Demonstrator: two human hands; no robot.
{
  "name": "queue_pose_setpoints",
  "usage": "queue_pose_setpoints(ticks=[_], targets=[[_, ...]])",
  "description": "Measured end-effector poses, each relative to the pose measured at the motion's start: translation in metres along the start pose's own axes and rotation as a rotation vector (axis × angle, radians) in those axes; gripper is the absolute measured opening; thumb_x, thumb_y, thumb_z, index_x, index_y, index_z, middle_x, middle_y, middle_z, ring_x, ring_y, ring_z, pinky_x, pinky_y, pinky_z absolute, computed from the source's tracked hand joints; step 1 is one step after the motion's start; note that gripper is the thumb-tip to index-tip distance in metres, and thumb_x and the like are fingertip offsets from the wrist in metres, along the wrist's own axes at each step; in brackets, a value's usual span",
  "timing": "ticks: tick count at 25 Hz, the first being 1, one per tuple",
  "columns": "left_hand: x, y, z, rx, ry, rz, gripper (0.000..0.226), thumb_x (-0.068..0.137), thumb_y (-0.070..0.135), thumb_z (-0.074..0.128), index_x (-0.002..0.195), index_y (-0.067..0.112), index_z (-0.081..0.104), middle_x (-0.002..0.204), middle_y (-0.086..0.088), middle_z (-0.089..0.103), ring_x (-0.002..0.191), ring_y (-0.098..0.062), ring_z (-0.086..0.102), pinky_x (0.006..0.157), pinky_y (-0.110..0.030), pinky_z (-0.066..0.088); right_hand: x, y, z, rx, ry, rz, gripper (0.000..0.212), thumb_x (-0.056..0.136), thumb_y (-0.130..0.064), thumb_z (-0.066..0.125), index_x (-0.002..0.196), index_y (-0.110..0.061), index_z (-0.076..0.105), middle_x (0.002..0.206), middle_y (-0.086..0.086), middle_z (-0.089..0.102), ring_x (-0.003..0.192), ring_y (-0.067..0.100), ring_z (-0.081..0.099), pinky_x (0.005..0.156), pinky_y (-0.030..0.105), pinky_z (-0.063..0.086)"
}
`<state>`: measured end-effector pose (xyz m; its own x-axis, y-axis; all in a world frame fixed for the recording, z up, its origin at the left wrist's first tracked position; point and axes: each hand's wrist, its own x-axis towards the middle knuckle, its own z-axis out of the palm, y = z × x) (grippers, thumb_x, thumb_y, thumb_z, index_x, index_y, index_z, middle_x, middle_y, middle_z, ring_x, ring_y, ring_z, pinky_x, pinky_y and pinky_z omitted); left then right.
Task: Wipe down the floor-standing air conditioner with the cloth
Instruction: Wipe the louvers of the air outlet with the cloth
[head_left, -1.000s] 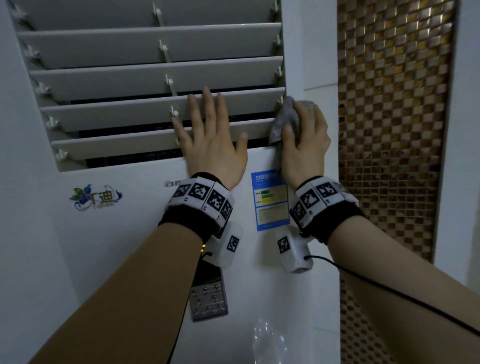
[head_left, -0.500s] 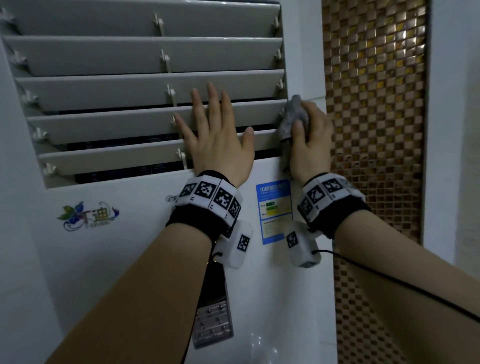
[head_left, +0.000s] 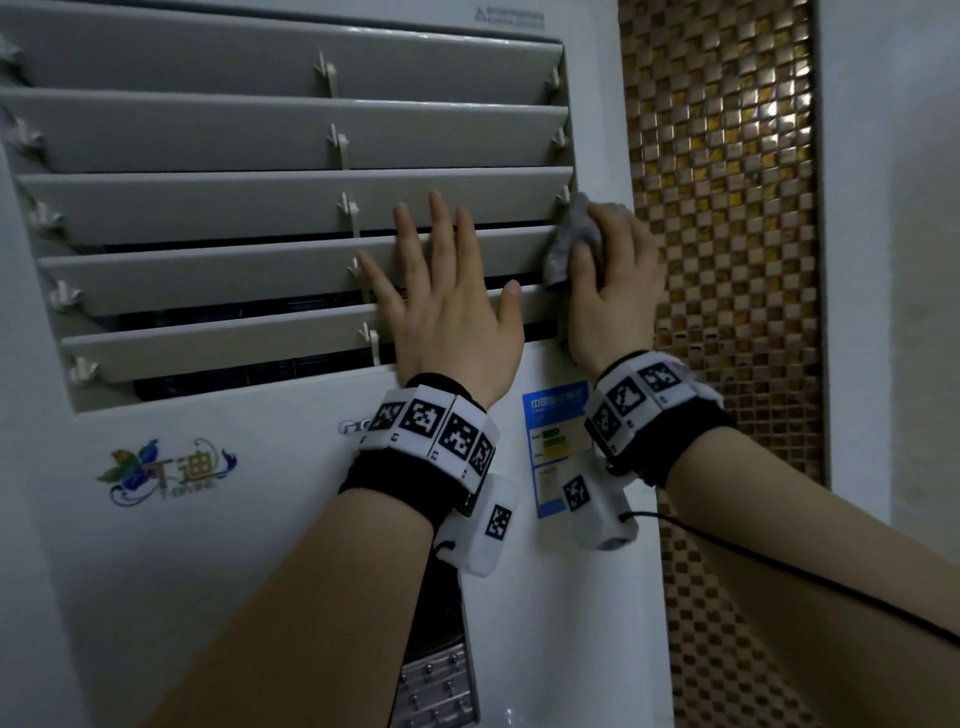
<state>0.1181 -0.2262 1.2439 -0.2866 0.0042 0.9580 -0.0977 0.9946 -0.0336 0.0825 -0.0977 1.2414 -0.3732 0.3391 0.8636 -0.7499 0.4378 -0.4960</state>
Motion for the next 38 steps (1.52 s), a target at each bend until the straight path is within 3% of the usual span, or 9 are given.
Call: queue_pose_setpoints(ticks=[5,10,14,18,22,26,30,35,38], targets=[[-0.001,0.001,0.0,-0.01,-0.007,-0.011,0.071,0.095,0.052,0.023,0.152,0.016,0.002,0.16,-0.004,-0.007,0.145,-0.029,-0.015,0.108,-0.056,-0.017,0.025,0.0,-0.004,0.131,-0.013,0.048,0.036,0.099,-0.023,0.042,0.135,-0.023,0.045,0.141,0.007,0.039,0.126,0.019,0.038,0.11,0.039,0.027],[0.009,0.001,-0.006,0.011,-0.003,-0.064,0.071,0.095,0.051,0.026,0.152,0.017,0.0,0.16,-0.002,-0.01,0.145,-0.029,-0.017,0.107,-0.056,-0.018,0.019,0.004,-0.001,-0.017,-0.087,-0.121,0.038,0.097,-0.027,0.044,0.135,-0.032,0.042,0.149,0.003,0.027,0.13,0.025,0.031,0.1,0.021,0.018],[0.024,0.001,-0.011,-0.007,0.005,-0.083,0.07,0.096,0.049,0.028,0.152,0.017,0.0,0.16,-0.001,-0.011,0.144,-0.027,-0.019,0.107,-0.055,-0.019,0.051,0.004,-0.009,0.147,-0.053,-0.01,0.036,0.098,-0.028,0.041,0.135,-0.027,0.044,0.14,0.006,0.04,0.121,0.02,0.043,0.097,0.02,0.028],[0.032,0.0,-0.013,-0.015,0.023,-0.093,0.068,0.096,0.045,0.032,0.152,0.017,0.006,0.16,0.0,-0.009,0.145,-0.027,-0.017,0.109,-0.056,-0.017,0.045,0.008,-0.007,-0.003,-0.1,-0.189,0.036,0.097,-0.031,0.044,0.133,-0.033,0.044,0.141,0.004,0.036,0.122,0.025,0.041,0.097,0.027,0.032],[0.037,-0.001,-0.012,0.023,0.019,-0.092,0.067,0.097,0.047,0.03,0.152,0.018,0.005,0.16,0.0,-0.009,0.145,-0.027,-0.017,0.107,-0.054,-0.02,0.07,0.006,-0.012,0.116,-0.072,-0.021,0.033,0.098,-0.032,0.041,0.131,-0.031,0.047,0.137,0.009,0.041,0.119,0.028,0.046,0.096,0.028,0.035],[0.042,-0.001,-0.012,0.026,0.023,-0.097,0.067,0.096,0.048,0.029,0.152,0.018,0.005,0.16,0.0,-0.008,0.145,-0.026,-0.016,0.105,-0.052,-0.021,0.06,0.007,-0.011,-0.047,-0.133,-0.222,0.033,0.097,-0.037,0.041,0.13,-0.039,0.046,0.141,0.004,0.037,0.12,0.028,0.044,0.095,0.038,0.042],[0.045,-0.003,-0.013,0.019,0.014,-0.103,0.067,0.096,0.048,0.028,0.152,0.019,0.005,0.16,0.0,-0.009,0.145,-0.025,-0.017,0.104,-0.049,-0.022,0.085,0.002,-0.015,0.021,-0.085,-0.04,0.035,0.098,-0.037,0.038,0.132,-0.038,0.045,0.139,0.007,0.039,0.119,0.03,0.045,0.099,0.042,0.041],[0.049,-0.002,-0.015,-0.012,0.007,-0.127,0.067,0.097,0.046,0.031,0.152,0.018,0.004,0.16,0.001,-0.009,0.145,-0.025,-0.018,0.109,-0.053,-0.018,0.073,0.002,-0.01,-0.05,-0.118,-0.184,0.034,0.097,-0.039,0.039,0.13,-0.04,0.045,0.139,0.004,0.038,0.119,0.028,0.044,0.095,0.04,0.043],[0.055,0.0,-0.017,-0.042,0.007,-0.148,0.068,0.097,0.046,0.031,0.152,0.019,0.002,0.16,0.002,-0.01,0.145,-0.025,-0.018,0.11,-0.055,-0.016,0.093,-0.008,-0.009,0.047,-0.084,-0.036,0.033,0.098,-0.04,0.038,0.129,-0.041,0.046,0.137,0.005,0.039,0.117,0.029,0.046,0.095,0.038,0.041]])
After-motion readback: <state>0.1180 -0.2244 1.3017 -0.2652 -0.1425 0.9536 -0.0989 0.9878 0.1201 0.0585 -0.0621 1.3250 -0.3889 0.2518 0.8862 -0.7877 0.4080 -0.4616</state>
